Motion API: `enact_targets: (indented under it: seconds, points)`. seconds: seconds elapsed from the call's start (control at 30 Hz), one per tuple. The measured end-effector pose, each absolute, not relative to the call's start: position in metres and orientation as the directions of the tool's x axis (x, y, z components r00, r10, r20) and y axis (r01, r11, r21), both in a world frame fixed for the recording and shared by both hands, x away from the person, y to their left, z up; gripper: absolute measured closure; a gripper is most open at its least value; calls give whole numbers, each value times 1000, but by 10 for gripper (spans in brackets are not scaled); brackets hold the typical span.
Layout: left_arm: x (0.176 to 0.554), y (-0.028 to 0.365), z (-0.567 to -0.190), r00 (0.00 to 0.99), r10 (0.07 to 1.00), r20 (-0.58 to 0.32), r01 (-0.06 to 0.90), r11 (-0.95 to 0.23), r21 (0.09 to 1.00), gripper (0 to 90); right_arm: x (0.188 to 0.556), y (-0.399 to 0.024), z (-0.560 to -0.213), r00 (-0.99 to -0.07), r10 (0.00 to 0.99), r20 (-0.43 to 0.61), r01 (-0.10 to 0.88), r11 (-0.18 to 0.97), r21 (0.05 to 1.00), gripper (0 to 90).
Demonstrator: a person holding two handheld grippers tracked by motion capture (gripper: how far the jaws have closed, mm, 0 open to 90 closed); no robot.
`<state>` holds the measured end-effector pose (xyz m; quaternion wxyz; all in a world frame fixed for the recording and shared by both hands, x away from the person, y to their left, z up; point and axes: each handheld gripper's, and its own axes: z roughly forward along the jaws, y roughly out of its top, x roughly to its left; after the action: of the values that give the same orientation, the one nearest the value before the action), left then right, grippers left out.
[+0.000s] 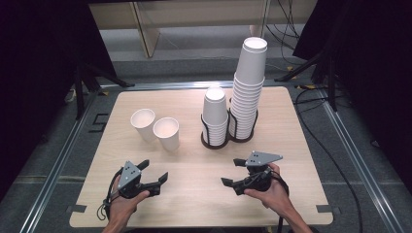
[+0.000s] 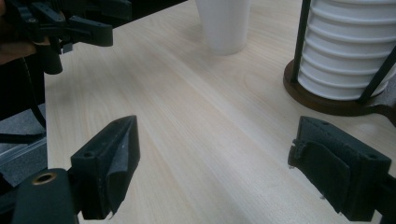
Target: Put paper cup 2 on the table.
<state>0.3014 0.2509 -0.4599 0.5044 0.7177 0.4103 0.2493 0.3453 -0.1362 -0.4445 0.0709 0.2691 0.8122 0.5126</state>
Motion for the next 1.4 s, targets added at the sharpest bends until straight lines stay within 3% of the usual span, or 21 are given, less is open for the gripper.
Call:
enact_targets:
  seconds: [0.83,1.4]
  points:
    - [276,246,-466,604,794,-68,332,-174,927,144,322,-155,-450,-827,535,173,375,295,879,155]
    - [256,229,-468,703,709,-53,303,-231,924,144,294,-172,-462,-799,593,102,396,391,831,155]
